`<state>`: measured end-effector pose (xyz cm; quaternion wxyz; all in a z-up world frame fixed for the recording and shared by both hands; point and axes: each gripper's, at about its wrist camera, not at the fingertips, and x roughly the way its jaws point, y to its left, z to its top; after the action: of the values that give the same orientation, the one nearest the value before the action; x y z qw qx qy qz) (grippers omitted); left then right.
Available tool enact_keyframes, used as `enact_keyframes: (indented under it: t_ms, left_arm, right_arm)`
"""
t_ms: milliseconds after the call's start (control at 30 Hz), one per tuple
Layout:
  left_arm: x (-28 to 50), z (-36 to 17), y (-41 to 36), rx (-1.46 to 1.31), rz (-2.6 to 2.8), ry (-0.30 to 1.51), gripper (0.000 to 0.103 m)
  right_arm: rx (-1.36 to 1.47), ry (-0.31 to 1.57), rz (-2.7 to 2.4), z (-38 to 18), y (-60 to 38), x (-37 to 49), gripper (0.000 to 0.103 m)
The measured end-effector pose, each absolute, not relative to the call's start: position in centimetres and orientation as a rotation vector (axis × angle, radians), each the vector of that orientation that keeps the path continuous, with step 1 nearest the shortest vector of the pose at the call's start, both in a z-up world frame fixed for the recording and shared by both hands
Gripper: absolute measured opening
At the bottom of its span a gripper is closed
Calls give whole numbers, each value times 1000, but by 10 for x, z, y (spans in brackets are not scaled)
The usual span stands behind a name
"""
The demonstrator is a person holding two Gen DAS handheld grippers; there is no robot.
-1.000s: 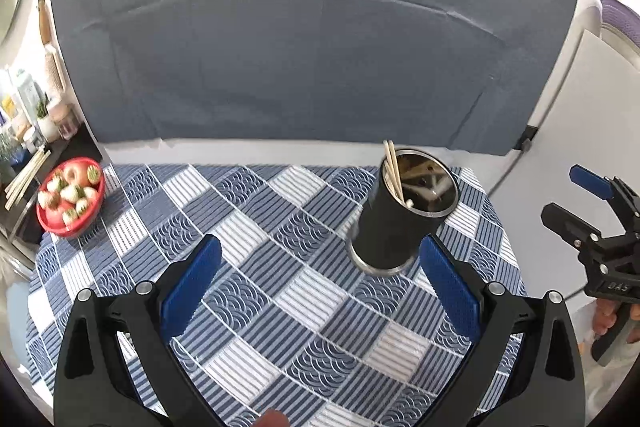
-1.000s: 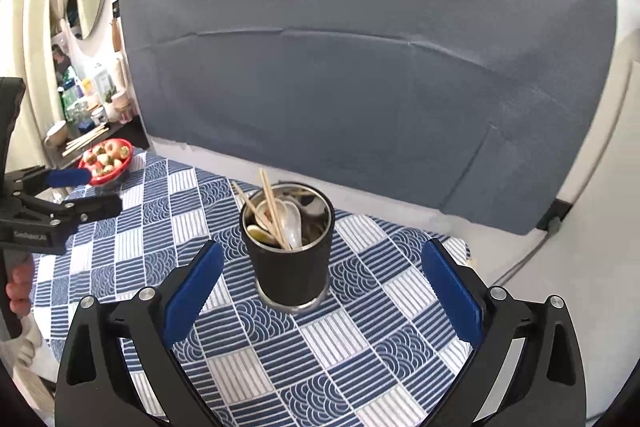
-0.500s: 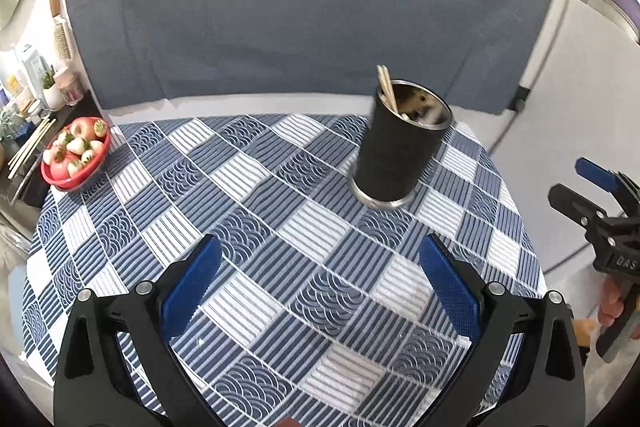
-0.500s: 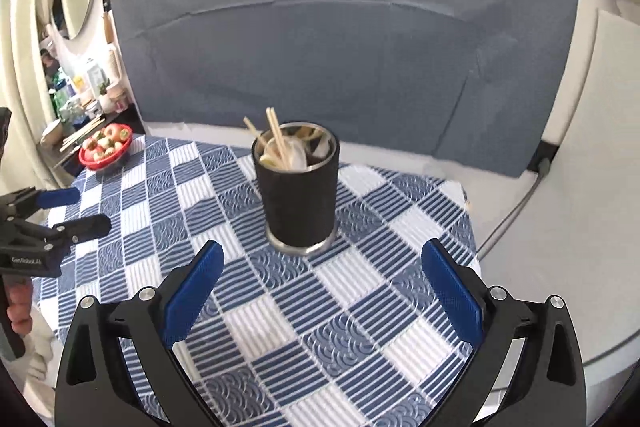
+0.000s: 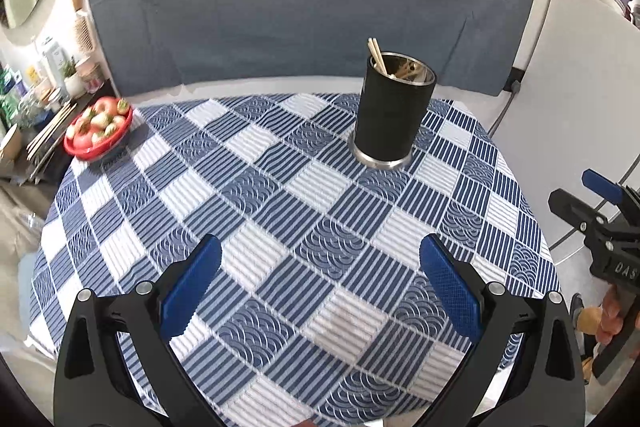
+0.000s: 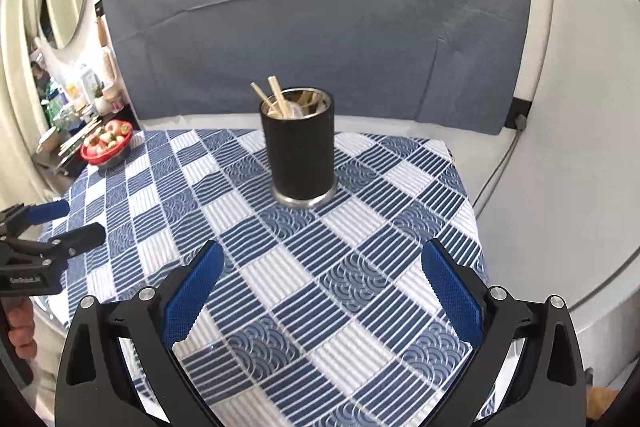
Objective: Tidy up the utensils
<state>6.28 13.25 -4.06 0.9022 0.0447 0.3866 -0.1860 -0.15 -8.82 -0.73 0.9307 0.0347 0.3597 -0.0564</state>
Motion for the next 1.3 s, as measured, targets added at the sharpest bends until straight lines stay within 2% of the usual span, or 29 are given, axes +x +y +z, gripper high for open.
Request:
enact_keyframes:
  t_ms: [167,333,667,1300]
  left_arm:
    - [44,-49,143,65,-344,853,97]
    - [25,-49,157,25,-281,845,97]
    - [0,-44,154,68,-279,828,97]
    - [0,-46,156,76,-288,828,97]
  right_arm:
    - [106,731,-116,-6,-79,-23,95]
    - [171,739,-117,-6,-74,-37,95]
    - [129,740,-133,-8,-60,-46,95]
    - [108,754,-143,-16,-54,-43,95]
